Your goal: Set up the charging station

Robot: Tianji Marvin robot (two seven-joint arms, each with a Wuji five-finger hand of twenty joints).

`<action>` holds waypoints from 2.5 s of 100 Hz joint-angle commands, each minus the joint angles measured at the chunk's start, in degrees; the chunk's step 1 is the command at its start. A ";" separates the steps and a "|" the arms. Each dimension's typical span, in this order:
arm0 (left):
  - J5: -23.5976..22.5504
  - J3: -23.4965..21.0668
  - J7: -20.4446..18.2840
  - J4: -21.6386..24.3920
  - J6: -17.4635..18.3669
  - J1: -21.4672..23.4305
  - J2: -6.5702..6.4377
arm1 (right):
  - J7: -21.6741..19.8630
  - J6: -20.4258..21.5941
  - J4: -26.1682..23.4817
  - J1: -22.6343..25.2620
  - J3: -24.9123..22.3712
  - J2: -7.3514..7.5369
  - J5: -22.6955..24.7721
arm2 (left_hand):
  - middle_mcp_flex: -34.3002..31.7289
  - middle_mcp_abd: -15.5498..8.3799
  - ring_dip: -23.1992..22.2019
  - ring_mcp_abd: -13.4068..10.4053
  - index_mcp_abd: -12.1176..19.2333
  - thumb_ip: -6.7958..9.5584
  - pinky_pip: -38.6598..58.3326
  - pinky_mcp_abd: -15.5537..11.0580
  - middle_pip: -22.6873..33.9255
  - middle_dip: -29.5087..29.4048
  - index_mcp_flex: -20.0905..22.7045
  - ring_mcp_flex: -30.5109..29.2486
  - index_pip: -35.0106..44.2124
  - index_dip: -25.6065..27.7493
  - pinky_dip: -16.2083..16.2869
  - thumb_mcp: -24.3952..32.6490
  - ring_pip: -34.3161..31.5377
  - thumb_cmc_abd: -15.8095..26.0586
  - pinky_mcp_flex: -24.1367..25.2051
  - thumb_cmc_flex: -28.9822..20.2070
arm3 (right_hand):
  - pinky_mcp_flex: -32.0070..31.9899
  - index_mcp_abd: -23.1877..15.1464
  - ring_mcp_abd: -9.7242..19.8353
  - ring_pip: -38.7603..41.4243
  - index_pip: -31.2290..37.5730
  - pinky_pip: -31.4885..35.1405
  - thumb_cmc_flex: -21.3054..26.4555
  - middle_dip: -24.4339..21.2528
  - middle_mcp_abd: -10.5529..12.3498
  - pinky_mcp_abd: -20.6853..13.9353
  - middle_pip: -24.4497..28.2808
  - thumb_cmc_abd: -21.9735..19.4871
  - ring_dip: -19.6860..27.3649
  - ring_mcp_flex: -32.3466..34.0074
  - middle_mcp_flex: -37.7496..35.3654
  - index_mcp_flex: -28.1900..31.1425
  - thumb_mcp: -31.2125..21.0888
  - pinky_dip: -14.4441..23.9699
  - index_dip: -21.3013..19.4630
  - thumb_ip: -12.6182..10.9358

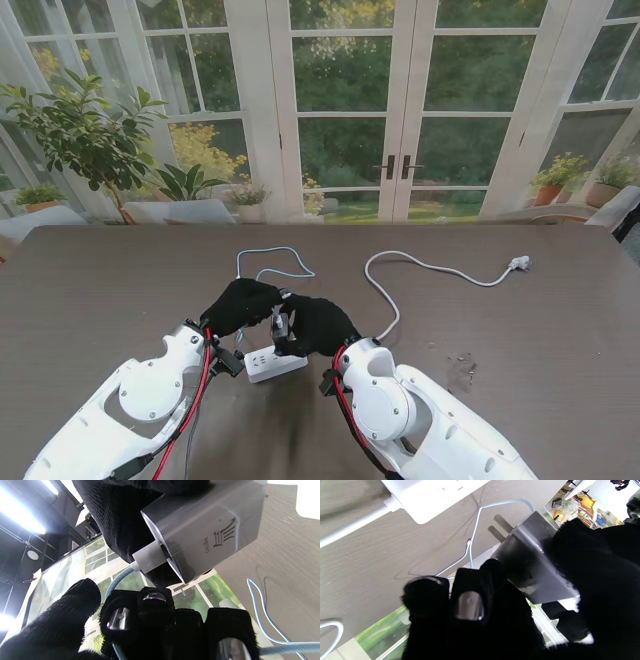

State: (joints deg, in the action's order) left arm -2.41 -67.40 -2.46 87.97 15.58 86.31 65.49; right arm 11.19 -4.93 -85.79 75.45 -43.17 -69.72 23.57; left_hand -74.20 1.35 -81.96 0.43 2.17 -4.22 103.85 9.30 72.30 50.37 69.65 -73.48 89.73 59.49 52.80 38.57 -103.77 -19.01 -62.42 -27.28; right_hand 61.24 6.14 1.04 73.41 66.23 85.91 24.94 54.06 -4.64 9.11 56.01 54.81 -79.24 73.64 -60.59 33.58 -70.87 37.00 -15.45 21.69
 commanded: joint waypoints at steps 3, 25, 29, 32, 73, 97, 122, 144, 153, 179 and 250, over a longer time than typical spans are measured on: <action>-0.08 -0.25 -0.62 0.75 -0.40 0.16 0.46 | -0.95 0.61 0.71 0.18 0.23 -0.19 -0.47 | -4.16 7.03 37.33 8.58 -6.83 0.62 16.13 -0.05 0.38 -1.20 4.59 0.62 -2.89 -4.08 -5.58 -0.34 3.97 0.44 -0.65 1.83 | 1.78 -10.42 2.38 2.11 17.93 0.96 5.66 1.93 1.86 -2.99 1.19 -8.74 32.58 1.94 -2.23 7.26 -9.54 0.71 -3.63 -1.42; -3.15 -1.26 0.20 1.84 -1.23 0.88 0.26 | -0.60 2.38 1.48 0.15 0.12 -0.46 -1.84 | -4.77 9.45 43.76 13.65 -5.52 0.52 10.38 9.28 -25.37 -7.13 4.05 0.74 -25.17 -15.95 -14.13 -0.40 13.15 -0.46 0.79 2.26 | 2.01 -10.71 2.49 2.99 18.47 1.68 6.26 2.88 1.58 -3.43 0.95 -8.72 32.16 1.97 -3.07 7.42 -10.14 1.17 -3.71 -1.26; -4.01 -1.60 0.41 2.18 -1.46 1.09 0.19 | -0.49 2.60 1.60 0.13 0.11 -0.51 -1.97 | -4.71 9.75 43.52 13.69 -5.42 0.52 10.10 9.84 -27.80 -6.50 3.96 0.72 -27.42 -16.62 -14.20 -0.72 13.52 -0.52 0.83 2.36 | 2.02 -10.73 2.50 3.13 18.59 1.76 6.34 3.07 1.50 -3.47 0.95 -8.62 32.10 1.99 -3.12 7.39 -10.27 1.23 -3.78 -1.22; -4.78 -1.94 0.30 2.54 -1.64 1.31 0.06 | -0.40 2.78 1.69 0.13 0.09 -0.55 -2.06 | -4.79 9.93 43.54 13.94 -5.27 0.56 9.77 10.23 -30.12 -6.15 3.92 0.70 -29.62 -17.13 -14.29 -1.17 14.35 -0.41 0.87 2.43 | 2.02 -10.71 2.44 3.22 18.66 1.81 6.43 3.20 1.44 -3.45 0.93 -8.60 32.06 1.97 -3.17 7.38 -10.39 1.27 -3.82 -1.20; -11.10 -5.76 -0.32 5.54 -3.42 3.71 -0.91 | -0.36 3.97 2.07 0.03 -0.05 -0.49 -2.10 | -3.69 9.03 44.40 16.44 -3.17 0.81 0.52 18.70 -40.19 -2.31 -2.70 0.82 -55.77 -25.87 -17.83 -4.66 25.24 0.25 2.01 2.63 | 2.01 -10.83 2.57 3.59 19.25 1.89 6.69 4.21 1.45 -3.55 0.66 -8.61 31.92 1.96 -3.19 6.84 -10.72 1.51 -4.11 -0.93; -13.05 -7.04 -0.76 6.93 -4.36 4.76 -1.23 | -0.44 4.10 2.08 0.01 -0.06 -0.45 -2.04 | 2.31 9.22 36.75 19.55 -3.28 1.13 -11.48 22.71 -45.49 -2.56 -5.17 8.82 -58.45 -25.87 -16.23 -7.67 49.10 0.80 15.76 2.32 | 2.00 -10.67 2.62 3.74 19.50 1.87 6.74 4.46 1.48 -3.40 0.70 -8.78 31.87 1.96 -3.12 6.61 -10.73 1.59 -4.16 -0.89; -14.54 -9.26 0.20 9.58 -5.72 6.72 -1.17 | -0.55 4.51 2.25 0.01 -0.01 -0.37 -1.91 | 7.24 9.91 35.69 20.43 -3.65 1.55 -19.77 19.64 -49.00 -5.34 -8.19 19.96 -61.17 -26.22 -7.86 -9.65 56.44 1.96 29.70 2.42 | 2.00 -10.69 2.57 3.91 19.72 1.83 6.77 4.61 1.44 -3.27 0.84 -8.89 31.81 1.96 -3.03 6.37 -10.74 1.65 -4.21 -0.87; -15.34 -10.96 0.27 12.11 -7.47 8.35 -1.21 | -0.63 4.66 2.33 -0.01 0.04 -0.34 -1.87 | 10.28 10.13 40.15 21.00 -4.26 2.02 -31.19 18.20 -53.60 -11.22 -9.89 26.79 -63.54 -26.87 -7.03 -11.95 66.14 3.50 41.47 1.35 | 2.00 -10.50 2.60 4.01 19.88 1.79 6.71 4.64 1.45 -3.27 0.96 -8.99 31.79 1.95 -2.90 6.14 -10.69 1.69 -4.22 -0.83; -15.83 -11.33 0.72 12.33 -7.79 8.77 -1.15 | -0.65 4.71 2.34 0.04 -0.02 -0.33 -1.93 | 10.94 10.21 43.54 20.92 -4.74 1.68 -39.97 16.95 -55.19 -14.30 -9.82 29.04 -64.12 -27.36 -10.16 -9.84 71.06 4.54 47.44 0.30 | 2.00 -10.47 2.54 4.04 19.93 1.80 6.75 4.61 1.46 -3.18 1.02 -9.02 31.79 1.95 -2.89 6.10 -10.69 1.74 -4.20 -0.83; -17.46 -12.74 2.87 12.19 -8.63 10.19 -0.81 | -0.75 4.94 2.31 0.10 -0.32 -0.20 -1.73 | 13.61 10.36 49.84 20.36 -6.08 0.44 -49.71 12.94 -58.64 -21.29 -11.24 33.26 -67.63 -30.54 -16.87 -3.20 78.40 3.86 52.73 -0.35 | 2.02 -10.40 2.60 4.09 20.08 1.80 6.69 4.62 1.45 -3.18 1.15 -9.12 31.79 1.96 -2.85 5.94 -10.64 1.79 -4.27 -0.79; -27.17 -10.33 -0.45 3.66 -1.45 7.36 -2.81 | -0.18 5.45 1.86 0.75 -0.94 -0.34 -2.41 | 15.29 6.95 52.74 13.64 -9.14 -4.36 -43.39 5.38 -58.50 -23.59 -18.13 30.30 -73.89 -37.39 -22.11 18.20 77.84 -20.67 48.44 -3.72 | 2.03 -10.20 2.46 4.29 20.26 1.89 6.65 4.52 1.42 -3.06 1.32 -9.03 31.75 1.95 -2.88 5.88 -10.87 1.90 -4.27 -0.74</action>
State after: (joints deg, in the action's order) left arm -30.31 -78.27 -1.35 92.15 14.11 93.91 62.97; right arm 11.61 0.14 -83.65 75.86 -44.22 -69.82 21.34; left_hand -60.95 9.34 -30.03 16.02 -5.52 -8.91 58.79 16.85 13.86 27.21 53.67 -43.25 17.43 22.94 31.24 55.65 -25.53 -36.66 -14.24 -33.26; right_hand 61.87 6.14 1.61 75.75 66.23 85.91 24.94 57.67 -4.18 8.51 55.98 54.29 -79.24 73.94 -61.40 33.58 -71.19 38.14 -15.40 22.95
